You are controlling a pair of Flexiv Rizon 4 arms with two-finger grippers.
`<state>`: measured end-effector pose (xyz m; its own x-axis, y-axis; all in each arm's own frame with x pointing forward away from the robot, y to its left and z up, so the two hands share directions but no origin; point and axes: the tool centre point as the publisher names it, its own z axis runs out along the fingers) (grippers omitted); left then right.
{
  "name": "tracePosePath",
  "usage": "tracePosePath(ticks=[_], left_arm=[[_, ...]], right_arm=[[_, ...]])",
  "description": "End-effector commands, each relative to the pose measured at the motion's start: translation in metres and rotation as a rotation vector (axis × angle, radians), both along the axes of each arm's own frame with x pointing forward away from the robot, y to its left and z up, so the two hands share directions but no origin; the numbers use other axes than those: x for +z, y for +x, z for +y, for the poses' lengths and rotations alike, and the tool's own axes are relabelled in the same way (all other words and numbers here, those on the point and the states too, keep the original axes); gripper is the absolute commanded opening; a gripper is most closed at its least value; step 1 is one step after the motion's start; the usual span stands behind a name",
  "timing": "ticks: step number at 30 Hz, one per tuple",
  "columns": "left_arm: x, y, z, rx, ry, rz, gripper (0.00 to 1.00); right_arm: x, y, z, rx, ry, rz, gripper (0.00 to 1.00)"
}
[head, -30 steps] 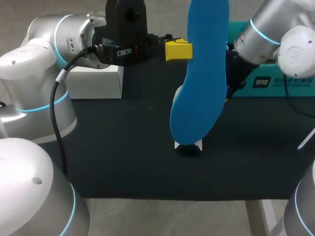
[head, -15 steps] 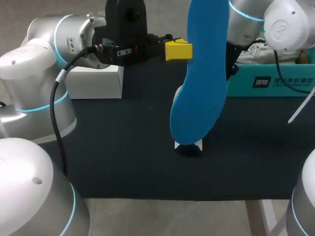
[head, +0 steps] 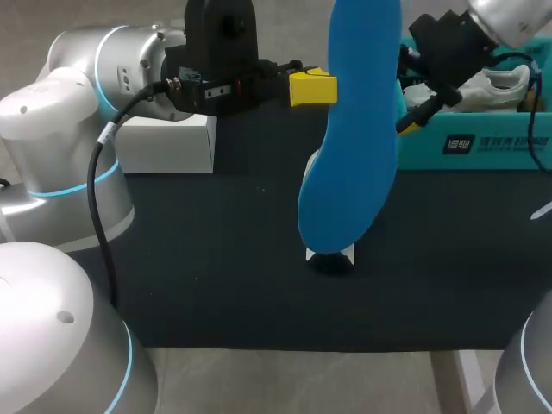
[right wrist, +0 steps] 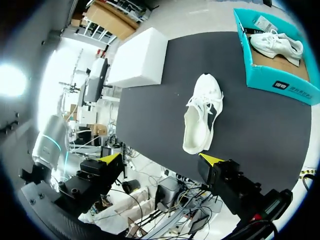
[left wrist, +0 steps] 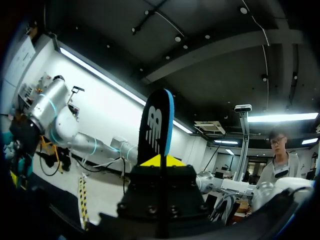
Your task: Take the shoe out of the shoebox, open the shoe tongue, remove and reinsert the insole, then place the shoe into the shoebox
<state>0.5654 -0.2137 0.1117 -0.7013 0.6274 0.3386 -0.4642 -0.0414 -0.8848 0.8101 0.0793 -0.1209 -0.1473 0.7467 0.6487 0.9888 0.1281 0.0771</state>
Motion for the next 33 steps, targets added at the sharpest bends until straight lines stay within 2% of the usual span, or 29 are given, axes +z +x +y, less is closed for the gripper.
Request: tracePosePath(ticks=[1, 6, 9, 13, 16, 19, 23, 27, 33], left_arm=[[0.0, 0.0, 0.0, -0.001, -0.001, 0.0, 0.0], [0.0, 0.0, 0.0, -0.001, -0.001, 0.0, 0.0], [0.0, 0.0, 0.0, -0.001, -0.001, 0.0, 0.0], [0.0, 0.0, 0.0, -0.001, -0.001, 0.0, 0.0], [0.0, 0.0, 0.0, -0.001, -0.001, 0.0, 0.0], [0.0, 0.0, 0.0, -0.001, -0.001, 0.0, 0.0], [0.0, 0.0, 0.0, -0.001, -0.001, 0.0, 0.0], [0.0, 0.0, 0.0, -0.001, -0.001, 0.0, 0.0], [0.0, 0.0, 0.0, -0.001, -0.001, 0.0, 0.0]], right_arm=[[0.012, -0.034, -0.028, -0.238, 0.337, -0.138, 1.0], [0.023, -0.035, -0.039, -0.336, 0.478, -0.146, 1.0], [0.03, -0.037, -0.047, -0.37, 0.495, -0.155, 1.0], [0.051, -0.034, -0.051, -0.379, 0.532, -0.195, 1.0], [0.061, -0.03, -0.05, -0.384, 0.58, -0.219, 1.0], [0.061, -0.022, -0.049, -0.387, 0.582, -0.224, 1.0], [0.065, -0.015, -0.04, -0.38, 0.715, -0.212, 1.0], [0.079, -0.011, -0.038, -0.373, 0.775, -0.211, 1.0], [0.095, -0.007, -0.038, -0.365, 0.77, -0.217, 1.0]])
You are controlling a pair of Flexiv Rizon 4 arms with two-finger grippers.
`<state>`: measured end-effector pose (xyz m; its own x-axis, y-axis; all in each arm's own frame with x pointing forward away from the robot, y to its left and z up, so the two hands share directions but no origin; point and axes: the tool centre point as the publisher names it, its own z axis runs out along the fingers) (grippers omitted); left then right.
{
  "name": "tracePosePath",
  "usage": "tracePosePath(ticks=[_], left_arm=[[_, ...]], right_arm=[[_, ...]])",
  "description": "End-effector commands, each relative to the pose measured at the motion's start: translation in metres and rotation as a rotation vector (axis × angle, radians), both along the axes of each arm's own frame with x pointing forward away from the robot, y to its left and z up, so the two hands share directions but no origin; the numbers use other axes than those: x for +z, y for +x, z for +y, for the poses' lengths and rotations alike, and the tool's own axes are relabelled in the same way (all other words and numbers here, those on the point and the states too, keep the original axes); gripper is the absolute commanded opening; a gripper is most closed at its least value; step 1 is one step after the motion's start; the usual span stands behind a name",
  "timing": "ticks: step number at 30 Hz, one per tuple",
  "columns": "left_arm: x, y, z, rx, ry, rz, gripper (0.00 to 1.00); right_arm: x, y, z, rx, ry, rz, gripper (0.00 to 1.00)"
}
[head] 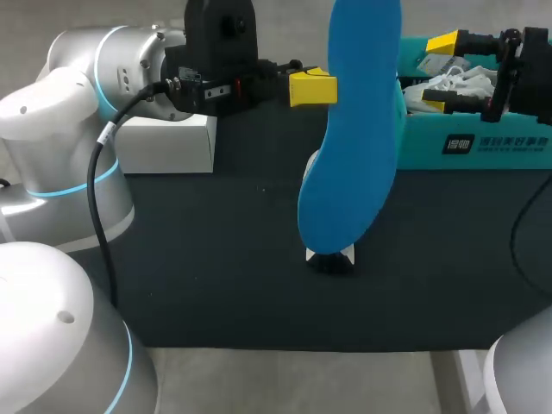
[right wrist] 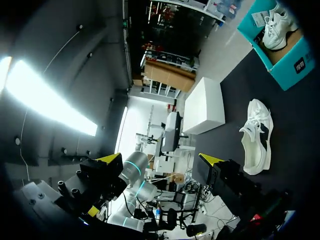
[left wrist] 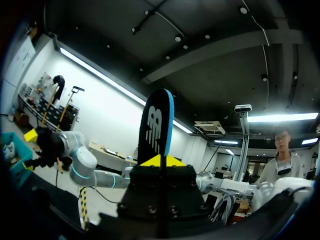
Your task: Take the shoe out of the shoebox, open the shoe tongue, remove and reinsert the insole, then place the shoe into the shoebox
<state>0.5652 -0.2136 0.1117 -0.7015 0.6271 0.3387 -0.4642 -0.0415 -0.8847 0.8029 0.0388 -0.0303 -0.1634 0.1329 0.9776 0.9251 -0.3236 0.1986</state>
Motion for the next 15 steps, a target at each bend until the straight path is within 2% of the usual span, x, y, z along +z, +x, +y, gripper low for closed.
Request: tracePosePath(ticks=[1, 4, 9, 15], left_arm=[[0.0, 0.0, -0.001, -0.002, -0.001, -0.001, 0.0], [0.0, 0.0, -0.001, -0.002, -0.001, -0.001, 0.0], [0.0, 0.0, -0.001, -0.002, -0.001, -0.001, 0.0], [0.0, 0.0, -0.001, -0.002, -0.001, -0.001, 0.0]], right_arm=[[0.006, 0.001, 0.002, -0.03, -0.013, -0.006, 1.0], [0.009, 0.003, 0.005, 0.002, -0.024, 0.011, 1.0], [0.002, 0.005, 0.017, 0.127, 0.066, 0.058, 1.0], [-0.01, 0.003, 0.027, 0.232, 0.02, 0.125, 1.0]])
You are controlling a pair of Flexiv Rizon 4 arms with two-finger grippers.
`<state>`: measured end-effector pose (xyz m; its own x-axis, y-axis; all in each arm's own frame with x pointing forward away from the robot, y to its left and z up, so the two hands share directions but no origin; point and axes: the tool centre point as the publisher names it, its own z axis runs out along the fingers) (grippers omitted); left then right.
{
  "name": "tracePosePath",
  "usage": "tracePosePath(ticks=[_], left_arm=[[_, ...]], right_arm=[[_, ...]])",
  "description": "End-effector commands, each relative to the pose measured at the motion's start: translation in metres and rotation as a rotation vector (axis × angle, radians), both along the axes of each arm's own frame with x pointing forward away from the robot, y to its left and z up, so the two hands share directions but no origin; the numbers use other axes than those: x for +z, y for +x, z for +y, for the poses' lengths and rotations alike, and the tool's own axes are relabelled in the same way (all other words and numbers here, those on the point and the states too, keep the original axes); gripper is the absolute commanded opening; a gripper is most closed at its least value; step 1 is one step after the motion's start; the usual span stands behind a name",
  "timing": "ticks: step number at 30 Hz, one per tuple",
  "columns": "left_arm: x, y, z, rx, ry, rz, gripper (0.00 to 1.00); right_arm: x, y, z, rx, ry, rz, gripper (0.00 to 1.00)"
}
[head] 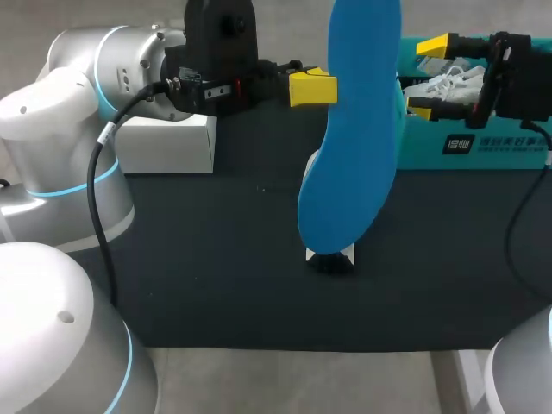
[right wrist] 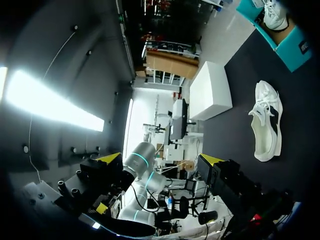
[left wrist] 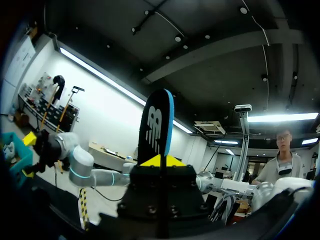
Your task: Take the shoe out of the shoebox, open the shoe tongue, remove and reinsert the insole, then place the shoe into the shoebox
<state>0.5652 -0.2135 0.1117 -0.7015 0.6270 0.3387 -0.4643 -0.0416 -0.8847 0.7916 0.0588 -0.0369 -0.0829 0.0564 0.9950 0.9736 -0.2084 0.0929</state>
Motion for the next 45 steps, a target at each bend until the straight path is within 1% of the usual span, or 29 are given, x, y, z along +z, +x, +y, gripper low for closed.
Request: tracePosePath(ticks=[1, 4, 5, 14, 15, 18, 20, 21, 23, 24, 26, 27, 29, 31, 32, 34, 35, 45], left_arm=[[0.0, 0.0, -0.001, -0.002, -0.001, -0.001, 0.0], [0.0, 0.0, -0.001, -0.002, -0.001, -0.001, 0.0], [0.0, 0.0, -0.001, -0.002, -0.001, -0.001, 0.0], [0.0, 0.0, -0.001, -0.002, -0.001, -0.001, 0.0], [-0.001, 0.004, -0.002, 0.0, 0.016, -0.088, 0.0], [-0.007, 0.017, -0.003, 0.005, 0.049, -0.417, 0.0], [-0.011, 0.03, -0.003, 0.047, 0.038, -0.617, 0.0], [-0.013, 0.036, -0.003, 0.055, 0.033, -0.695, 0.0], [-0.014, 0.046, -0.003, 0.091, 0.003, -0.841, 0.0], [-0.016, 0.049, -0.003, 0.108, -0.019, -0.879, 0.0], [-0.02, 0.055, -0.004, 0.116, -0.041, -0.997, 0.0], [-0.021, 0.057, -0.006, 0.119, -0.054, -1.023, 0.0], [-0.026, 0.06, -0.008, 0.093, -0.072, -1.139, 0.0], [-0.031, 0.063, -0.011, 0.048, -0.078, -1.299, 0.0], [-0.034, 0.064, -0.011, 0.027, -0.072, -1.354, 0.0], [-0.038, 0.069, -0.011, 0.048, -0.087, -1.434, 0.0], [-0.039, 0.07, -0.011, 0.048, -0.081, -1.445, 0.0], [-0.039, 0.07, -0.011, 0.048, -0.081, -1.445, 0.0]], right_arm=[[-0.006, 0.014, 0.007, 0.11, -0.052, 0.036, 1.0], [-0.008, 0.014, 0.008, 0.13, -0.078, 0.041, 1.0], [-0.008, 0.014, 0.008, 0.108, -0.082, 0.04, 1.0], [-0.008, 0.014, 0.008, 0.108, -0.082, 0.04, 1.0], [-0.008, 0.014, 0.008, 0.108, -0.082, 0.04, 1.0], [-0.008, 0.014, 0.008, 0.108, -0.082, 0.04, 1.0], [-0.008, 0.014, 0.008, 0.108, -0.082, 0.04, 1.0], [-0.008, 0.014, 0.008, 0.108, -0.082, 0.04, 1.0], [-0.008, 0.014, 0.008, 0.108, -0.082, 0.04, 1.0], [-0.008, 0.014, 0.008, 0.108, -0.082, 0.04, 1.0], [-0.008, 0.014, 0.008, 0.108, -0.082, 0.04, 1.0], [-0.008, 0.014, 0.008, 0.108, -0.082, 0.04, 1.0], [-0.008, 0.014, 0.008, 0.108, -0.082, 0.04, 1.0], [-0.008, 0.014, 0.008, 0.108, -0.082, 0.04, 1.0], [-0.008, 0.014, 0.008, 0.108, -0.082, 0.04, 1.0], [-0.008, 0.014, 0.008, 0.108, -0.082, 0.04, 1.0], [-0.008, 0.014, 0.008, 0.108, -0.082, 0.04, 1.0], [-0.008, 0.014, 0.008, 0.108, -0.082, 0.04, 1.0]])
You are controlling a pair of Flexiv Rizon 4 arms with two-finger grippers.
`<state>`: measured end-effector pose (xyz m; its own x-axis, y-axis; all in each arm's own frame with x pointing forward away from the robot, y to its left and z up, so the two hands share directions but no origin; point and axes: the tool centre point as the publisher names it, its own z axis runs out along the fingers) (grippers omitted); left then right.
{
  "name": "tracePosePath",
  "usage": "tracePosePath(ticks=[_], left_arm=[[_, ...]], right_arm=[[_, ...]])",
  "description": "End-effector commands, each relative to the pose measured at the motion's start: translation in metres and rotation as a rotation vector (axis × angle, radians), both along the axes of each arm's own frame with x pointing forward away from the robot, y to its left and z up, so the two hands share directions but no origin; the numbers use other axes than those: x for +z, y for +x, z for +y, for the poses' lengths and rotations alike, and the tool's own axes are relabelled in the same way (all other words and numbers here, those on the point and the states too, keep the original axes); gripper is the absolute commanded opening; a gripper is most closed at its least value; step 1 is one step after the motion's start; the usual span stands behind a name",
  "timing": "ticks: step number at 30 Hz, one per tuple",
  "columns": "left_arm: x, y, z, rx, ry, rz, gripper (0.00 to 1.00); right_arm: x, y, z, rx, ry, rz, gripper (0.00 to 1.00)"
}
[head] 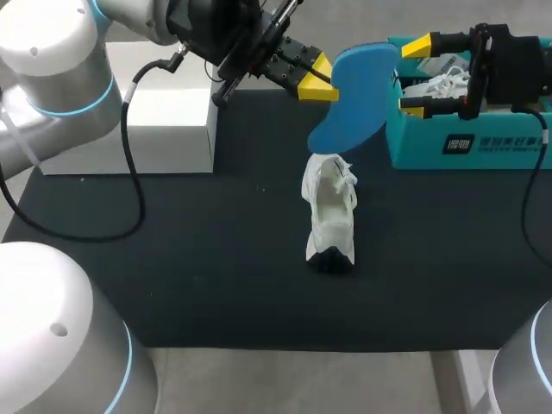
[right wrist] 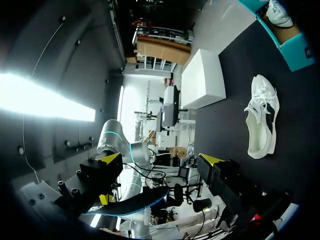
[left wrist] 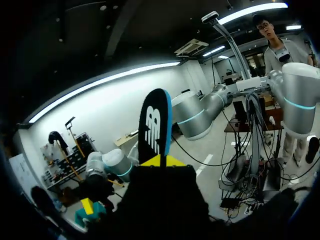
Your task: Take the shoe out of the shoebox, open the shoe tongue, remove and reinsert the insole, then place the shoe into the shoebox
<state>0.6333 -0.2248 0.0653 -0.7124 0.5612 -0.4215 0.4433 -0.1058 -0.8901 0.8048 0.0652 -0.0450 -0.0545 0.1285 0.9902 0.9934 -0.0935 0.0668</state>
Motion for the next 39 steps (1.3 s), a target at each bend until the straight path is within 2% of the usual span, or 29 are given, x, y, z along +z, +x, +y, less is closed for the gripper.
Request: tracePosePath(ticks=[1, 5, 7, 8, 11, 13, 15, 19, 24, 28, 31, 33, 39], left_arm=[[0.007, 0.002, 0.0, -0.011, 0.014, -0.507, 0.0], [0.007, 0.002, 0.0, -0.011, 0.014, -0.507, 0.0], [0.0, 0.015, -0.005, 0.03, -0.049, -0.686, 0.0], [-0.006, 0.026, -0.005, -0.019, -0.075, -0.871, 0.0], [-0.01, 0.042, -0.011, 0.0, -0.13, -1.082, 0.0], [-0.012, 0.047, -0.014, -0.006, -0.16, -1.168, 0.0], [-0.014, 0.048, -0.016, 0.011, -0.191, -1.192, 0.0], [-0.029, 0.051, -0.019, -0.069, -0.255, -1.287, 0.0], [-0.042, 0.054, -0.021, -0.081, -0.275, -1.313, 0.0], [-0.06, 0.055, -0.019, -0.137, -0.228, -1.319, 0.0], [-0.073, 0.055, -0.018, -0.139, -0.191, -1.274, 0.0], [-0.077, 0.055, -0.021, -0.078, -0.188, -1.214, 0.0], [-0.09, 0.06, -0.026, -0.092, -0.164, -1.208, 0.0]], right_arm=[[0.0, 0.0, 0.002, -0.002, -0.002, 0.001, 1.0], [0.0, 0.0, 0.002, -0.002, -0.002, 0.001, 1.0], [0.0, 0.0, 0.002, -0.002, -0.002, 0.001, 1.0], [0.0, 0.0, 0.002, -0.002, -0.002, 0.001, 1.0], [0.0, 0.0, 0.002, -0.002, -0.002, 0.001, 1.0], [0.0, 0.0, 0.002, -0.002, -0.002, 0.001, 1.0], [0.0, 0.0, 0.002, -0.002, -0.002, 0.001, 1.0], [0.0, 0.0, 0.002, -0.002, -0.002, 0.001, 1.0], [0.0, 0.0, 0.002, -0.002, -0.002, 0.001, 1.0], [0.0, 0.0, 0.002, -0.002, -0.002, 0.001, 1.0], [0.0, 0.0, 0.002, -0.002, -0.002, 0.001, 1.0], [0.0, 0.001, 0.003, -0.003, -0.013, 0.002, 1.0], [0.001, -0.001, 0.007, -0.006, -0.064, 0.009, 1.0]])
